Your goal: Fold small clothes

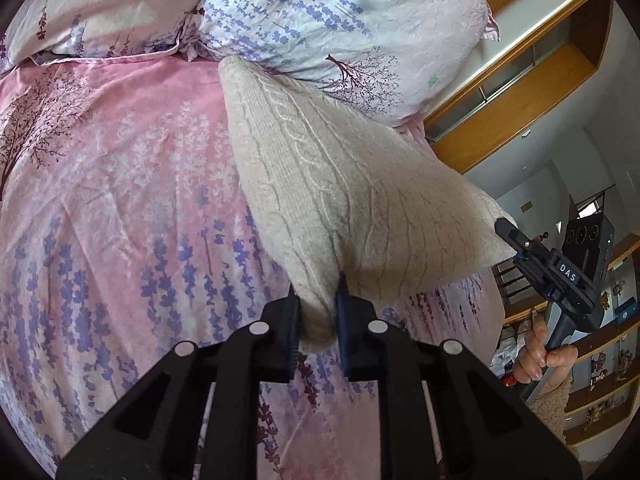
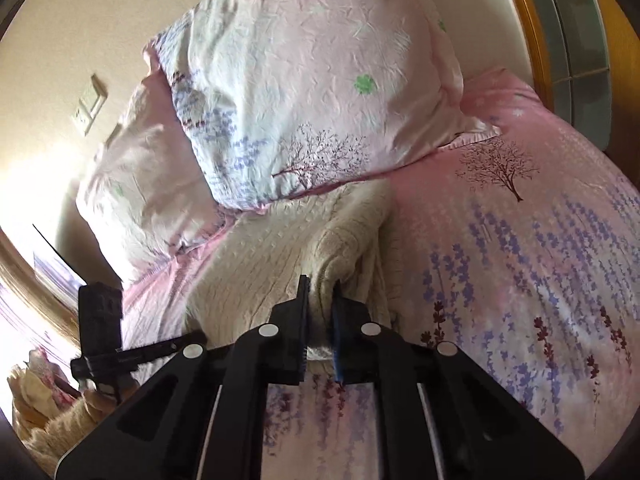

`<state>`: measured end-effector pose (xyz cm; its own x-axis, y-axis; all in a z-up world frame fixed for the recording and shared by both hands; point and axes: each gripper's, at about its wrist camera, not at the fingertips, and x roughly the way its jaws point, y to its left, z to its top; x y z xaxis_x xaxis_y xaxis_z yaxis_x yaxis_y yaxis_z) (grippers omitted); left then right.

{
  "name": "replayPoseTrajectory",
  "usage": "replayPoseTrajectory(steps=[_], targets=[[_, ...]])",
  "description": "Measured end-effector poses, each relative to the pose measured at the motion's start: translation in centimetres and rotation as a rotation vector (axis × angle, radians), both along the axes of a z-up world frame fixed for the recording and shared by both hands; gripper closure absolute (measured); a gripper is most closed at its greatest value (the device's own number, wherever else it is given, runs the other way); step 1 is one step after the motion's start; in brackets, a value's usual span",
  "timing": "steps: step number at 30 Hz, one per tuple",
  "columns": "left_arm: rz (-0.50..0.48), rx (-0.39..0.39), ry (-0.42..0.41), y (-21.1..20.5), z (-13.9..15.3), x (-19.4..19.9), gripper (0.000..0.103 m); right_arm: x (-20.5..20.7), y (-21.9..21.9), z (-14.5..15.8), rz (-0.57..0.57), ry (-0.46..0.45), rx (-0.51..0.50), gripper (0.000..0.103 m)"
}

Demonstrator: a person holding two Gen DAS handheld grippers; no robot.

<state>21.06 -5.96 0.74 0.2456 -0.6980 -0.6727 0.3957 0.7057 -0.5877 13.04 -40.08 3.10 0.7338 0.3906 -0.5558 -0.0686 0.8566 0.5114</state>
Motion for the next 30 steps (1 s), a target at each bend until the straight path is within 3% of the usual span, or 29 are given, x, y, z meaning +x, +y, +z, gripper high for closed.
replayPoseTrajectory(steps=[3, 6, 10, 12, 14, 15, 19, 25, 26, 27, 30], targets=[[-0.015, 0.023, 0.005, 0.0, -0.7, -0.4, 0.089, 0.4, 0.7, -3.1, -0.017, 0.114, -0.089, 0.093], [-0.015, 0.05, -0.009, -0.5, -1.1, -0.4, 0.088, 0.8, 0.0, -5.6, -0.041, 0.167, -0.049, 0.093], [-0.029, 0.12, -0.078, -1.2, -0.2, -1.1, 0.083, 1.4, -0.2, -4.9, -0.023, 0.195, -0.045, 0.09], [-0.017, 0.125, -0.102, -0.8, 0.6, -1.2, 0.077, 1.4, -0.9, -4.1, -0.028, 0.184, 0.0, 0.065], [0.013, 0.127, -0.133, -0.2, 1.4, -0.9, 0.052, 1.4, -2.1, -3.3, -0.062, 0.152, 0.057, 0.045], [0.037, 0.129, -0.149, 0.1, 1.9, -0.6, 0.043, 1.8, -2.8, -2.9, -0.084, 0.138, 0.09, 0.044], [0.093, 0.137, -0.162, 0.3, 3.1, 1.4, 0.031, 5.2, -3.8, -2.3, -0.11, 0.152, 0.151, 0.044], [0.15, 0.203, -0.106, -2.3, 2.5, 4.9, 0.031, 11.2, -3.5, -4.3, -0.116, 0.256, 0.175, 0.048], [0.152, 0.219, -0.112, -2.9, 2.5, 5.1, 0.03, 11.8, -3.3, -4.8, -0.113, 0.269, 0.175, 0.061], [0.153, 0.234, -0.127, -3.2, 2.7, 5.1, 0.03, 12.2, -3.1, -5.2, -0.096, 0.273, 0.179, 0.083], [0.149, 0.277, -0.168, -4.3, 3.0, 4.8, 0.03, 12.4, -2.3, -4.9, -0.09, 0.229, 0.115, 0.092]])
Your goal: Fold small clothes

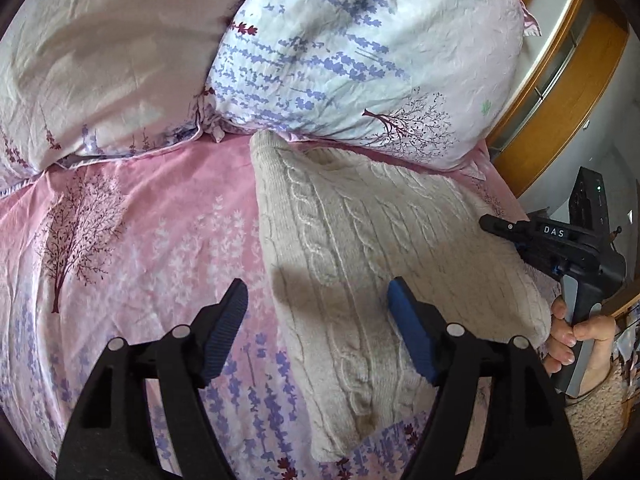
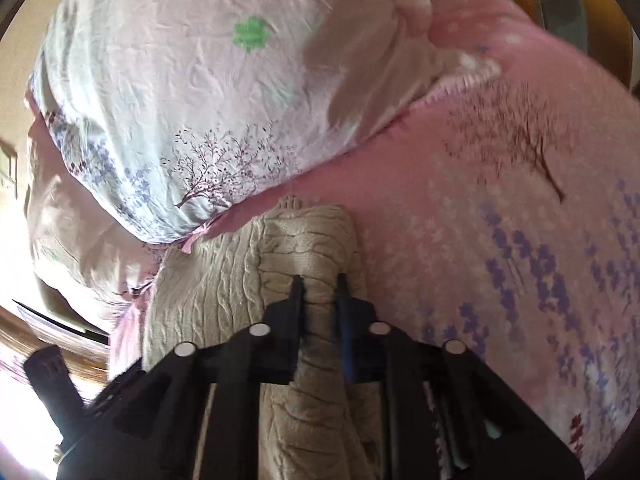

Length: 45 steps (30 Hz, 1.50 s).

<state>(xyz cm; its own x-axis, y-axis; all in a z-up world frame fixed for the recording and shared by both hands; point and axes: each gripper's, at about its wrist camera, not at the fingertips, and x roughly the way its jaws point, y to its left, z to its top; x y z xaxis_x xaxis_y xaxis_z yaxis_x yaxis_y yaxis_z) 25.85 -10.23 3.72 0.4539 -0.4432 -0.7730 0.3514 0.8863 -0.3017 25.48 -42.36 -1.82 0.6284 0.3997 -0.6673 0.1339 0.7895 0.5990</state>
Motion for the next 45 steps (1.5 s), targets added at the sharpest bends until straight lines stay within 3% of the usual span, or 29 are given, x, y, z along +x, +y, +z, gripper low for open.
replayPoseTrajectory(steps=[4, 8, 11, 13, 14, 15, 17, 23, 27, 32, 34, 37, 39, 40, 42, 45], targets=[[-0.008, 0.035, -0.018, -0.8, -0.1, 0.0, 0.03, 0.2, -0.4, 1.0, -0.031, -0.041, -0.032, 0.093], [-0.009, 0.037, -0.007, -1.0, -0.5, 0.0, 0.026, 1.1, -0.2, -0.7, -0.053, 0.032, -0.067, 0.093], [-0.008, 0.027, 0.004, -0.7, -0.6, 0.2, 0.025, 0.9, -0.2, -0.6, -0.041, 0.031, -0.064, 0.091], [-0.007, 0.018, 0.009, -0.4, -0.6, 0.2, 0.025, 0.5, -0.5, -0.2, -0.033, 0.038, -0.036, 0.082], [-0.007, 0.01, 0.014, -0.2, -0.6, 0.3, 0.025, 0.2, -0.7, -0.1, -0.031, 0.044, -0.026, 0.065], [-0.004, 0.0, 0.019, 0.0, -0.6, 0.3, 0.025, -0.1, -1.0, 0.0, -0.029, 0.052, -0.011, 0.041], [0.005, -0.024, 0.038, 0.5, -0.6, 0.5, 0.025, -0.9, -1.5, 0.0, -0.035, 0.058, 0.016, 0.026], [0.058, -0.201, 0.172, 2.5, -1.5, 2.6, 0.025, -1.8, -1.9, -1.0, 0.017, 0.093, 0.109, 0.026], [0.083, -0.209, 0.199, 2.7, -2.2, 3.6, 0.025, -1.7, -1.0, -1.2, 0.052, 0.109, 0.101, 0.026], [0.051, -0.295, 0.304, 1.8, -3.8, 4.7, 0.024, -1.6, -0.1, -1.6, 0.095, 0.117, 0.108, 0.025], [0.046, -0.306, 0.301, 1.3, -3.9, 4.9, 0.023, -1.4, 0.5, -1.6, 0.114, 0.111, 0.088, 0.025], [0.035, -0.317, 0.303, 0.7, -4.1, 4.8, 0.03, -1.4, 1.5, -1.9, 0.173, 0.11, 0.123, 0.042], [0.025, -0.319, 0.286, 0.6, -4.0, 4.7, 0.048, -1.7, 2.1, -1.8, 0.178, 0.088, 0.095, 0.061], [0.024, -0.329, 0.277, 0.6, -4.0, 4.7, 0.052, -1.8, 2.3, -1.8, 0.185, 0.08, 0.125, 0.066], [0.007, -0.358, 0.268, 1.4, -3.7, 4.4, 0.064, -2.1, 2.4, -1.6, 0.176, 0.058, 0.172, 0.07], [-0.027, -0.381, 0.251, 2.3, -2.8, 3.9, 0.068, -2.6, 3.4, -0.1, 0.18, 0.012, 0.167, 0.071]])
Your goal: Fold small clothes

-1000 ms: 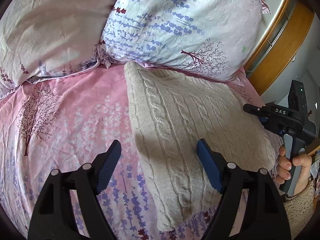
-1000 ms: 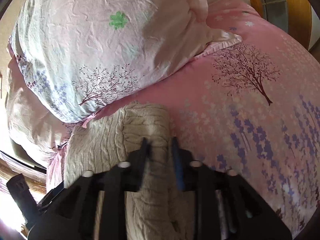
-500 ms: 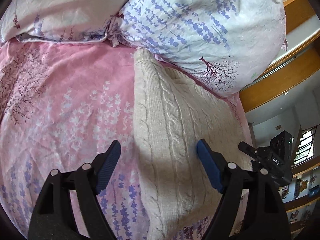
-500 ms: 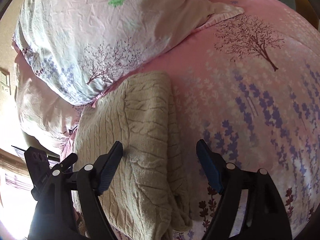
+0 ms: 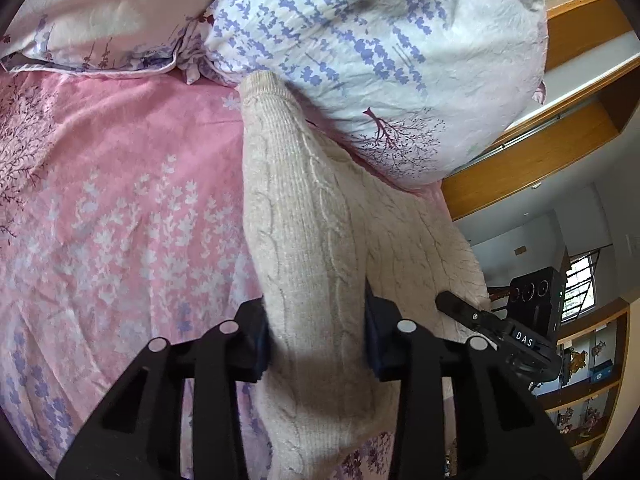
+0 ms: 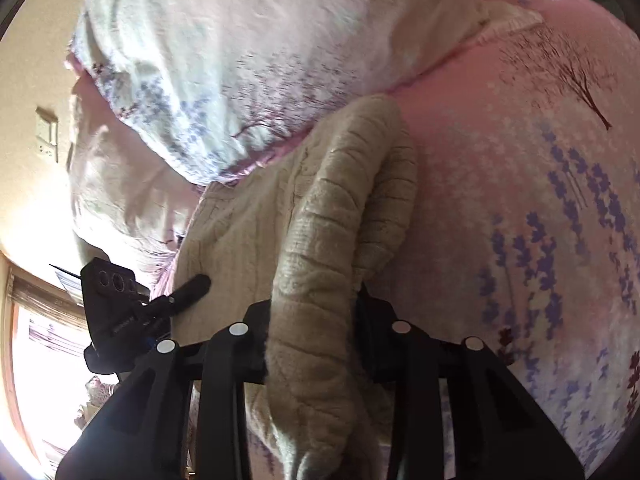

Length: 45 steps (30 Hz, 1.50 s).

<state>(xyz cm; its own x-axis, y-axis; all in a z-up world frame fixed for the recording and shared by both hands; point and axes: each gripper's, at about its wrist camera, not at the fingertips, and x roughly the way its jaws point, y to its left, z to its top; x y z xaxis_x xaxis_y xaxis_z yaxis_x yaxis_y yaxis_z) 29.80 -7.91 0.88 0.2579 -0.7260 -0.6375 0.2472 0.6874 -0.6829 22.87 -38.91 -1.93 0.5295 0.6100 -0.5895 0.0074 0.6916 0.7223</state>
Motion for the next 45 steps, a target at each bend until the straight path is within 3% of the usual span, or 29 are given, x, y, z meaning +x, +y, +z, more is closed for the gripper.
replayPoseTrajectory(steps=[5, 10, 13, 14, 15, 17, 18, 23, 25, 26, 27, 30, 34, 35, 37, 38, 39, 41, 43, 45], targets=[[0.016, 0.018, -0.107, 4.5, 3.5, -1.5, 0.068, -0.3, 4.7, 3.9, 0.07, -0.148, -0.055, 0.073], [0.085, 0.051, -0.166, 11.0, 5.3, -1.6, 0.067, 0.4, 10.4, 4.4, 0.15, -0.246, -0.087, 0.073], [0.135, 0.108, -0.101, 14.2, 3.0, -0.6, 0.064, 1.7, 13.8, 2.0, 0.21, -0.178, -0.135, 0.071], [0.153, 0.155, -0.056, 14.7, 1.5, -0.1, 0.061, 2.2, 14.8, 0.9, 0.225, -0.136, -0.163, 0.066], [0.164, 0.154, -0.023, 15.3, 0.2, 0.2, 0.055, 2.4, 15.4, 0.2, 0.221, -0.115, -0.199, 0.061], [0.184, 0.07, -0.005, 16.5, -0.6, 0.1, 0.055, 2.4, 15.0, 0.4, 0.21, -0.108, -0.164, 0.055], [0.193, 0.065, -0.009, 16.8, -0.3, 0.0, 0.054, 2.4, 14.3, 0.6, 0.2, -0.094, -0.141, 0.053], [0.234, 0.183, -0.201, 16.9, 3.8, -2.4, 0.056, 1.9, 10.2, 2.1, 0.099, -0.125, -0.075, 0.053], [0.219, 0.205, -0.279, 16.6, 5.4, -3.8, 0.054, 2.1, 10.0, 1.9, 0.101, -0.123, -0.056, 0.064], [0.198, 0.22, -0.312, 15.8, 6.1, -4.4, 0.053, 1.9, 10.1, 1.7, 0.107, -0.123, -0.067, 0.081], [0.173, 0.236, -0.331, 14.9, 6.4, -4.9, 0.049, 2.0, 10.4, 1.5, 0.103, -0.114, -0.109, 0.085], [0.102, 0.302, -0.336, 12.0, 6.0, -5.4, 0.047, 2.8, 11.0, 1.0, 0.057, -0.078, -0.183, 0.085], [0.1, 0.421, -0.364, 10.3, 5.1, -6.1, 0.045, 2.9, 12.1, 1.4, 0.027, -0.072, -0.302, 0.084], [0.101, 0.424, -0.376, 10.5, 5.6, -6.7, 0.04, 2.0, 12.4, 2.3, 0.024, -0.098, -0.34, 0.077], [0.129, 0.458, -0.403, 11.4, 6.3, -8.2, 0.029, 0.0, 12.9, 3.8, 0.014, -0.154, -0.414, 0.046], [0.147, 0.49, -0.419, 11.8, 6.6, -9.1, 0.02, -1.5, 12.9, 4.5, 0.005, -0.184, -0.444, 0.016], [0.168, 0.525, -0.435, 12.3, 6.7, -9.9, 0.014, -2.7, 12.5, 5.0, -0.01, -0.211, -0.466, 0.001], [0.218, 0.601, -0.447, 13.2, 6.7, -11.9, 0.002, -5.9, 12.3, 5.9, -0.046, -0.276, -0.511, 0.001], [0.236, 0.62, -0.428, 14.6, 6.1, -13.8, 0.002, -8.0, 13.0, 5.8, -0.061, -0.294, -0.565, 0.001], [0.243, 0.609, -0.36, 15.6, 4.9, -15.0, 0.002, -9.3, 14.2, 4.8, -0.071, -0.239, -0.635, 0.001]])
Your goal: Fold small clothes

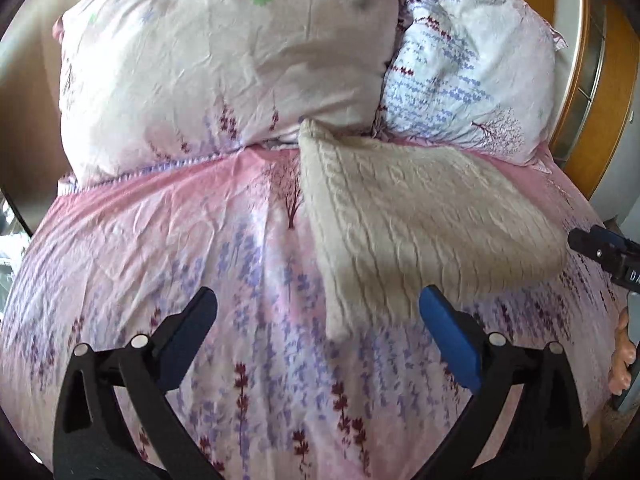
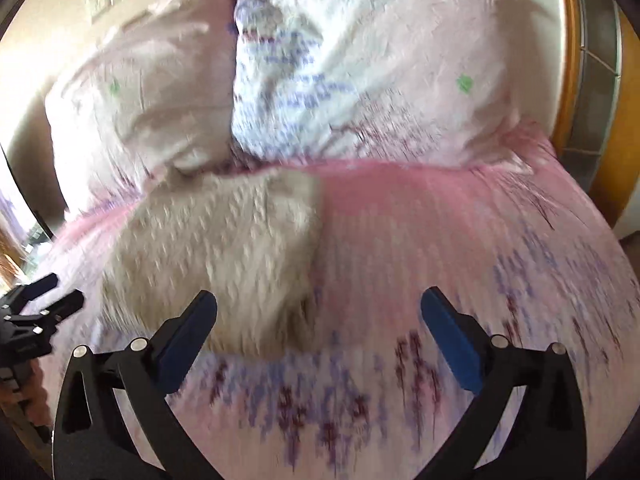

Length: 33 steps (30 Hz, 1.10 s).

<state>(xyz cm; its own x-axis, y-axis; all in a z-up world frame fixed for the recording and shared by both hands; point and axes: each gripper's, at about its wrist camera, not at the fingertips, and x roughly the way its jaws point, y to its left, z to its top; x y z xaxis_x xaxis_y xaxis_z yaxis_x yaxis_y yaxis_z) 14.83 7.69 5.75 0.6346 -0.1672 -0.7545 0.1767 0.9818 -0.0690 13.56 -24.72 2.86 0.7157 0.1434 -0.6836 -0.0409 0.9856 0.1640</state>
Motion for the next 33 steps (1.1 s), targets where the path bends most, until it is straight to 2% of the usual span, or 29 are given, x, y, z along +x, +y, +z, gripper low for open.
replayPoseTrajectory(steps=[3, 8, 10, 16, 20, 33], targets=[[0.032, 0.008, 0.07, 0.3, -1.7, -0.8, 0.002, -0.8, 2.1, -1.9, 0.022, 0.073, -0.022, 0.001], [0.045, 0.123, 0.086, -1.2, -3.4, -2.0, 0.002, -1.3, 4.3, -3.6, 0.04, 0.109, -0.041, 0.001], [0.043, 0.145, 0.092, -1.8, -4.0, -1.8, 0.002, -1.2, 5.0, -4.3, 0.032, 0.131, -0.07, 0.001], [0.046, 0.082, 0.141, -1.9, -5.3, -1.0, 0.002, -1.0, 6.5, -5.4, 0.046, 0.156, -0.119, 0.001], [0.035, 0.077, 0.113, -1.9, -5.3, -1.2, 0.002, -1.1, 6.7, -5.6, 0.06, 0.165, -0.109, 0.001], [0.027, 0.075, 0.108, -2.0, -5.3, -1.2, 0.002, -1.3, 6.8, -5.6, 0.052, 0.164, -0.1, 0.001]])
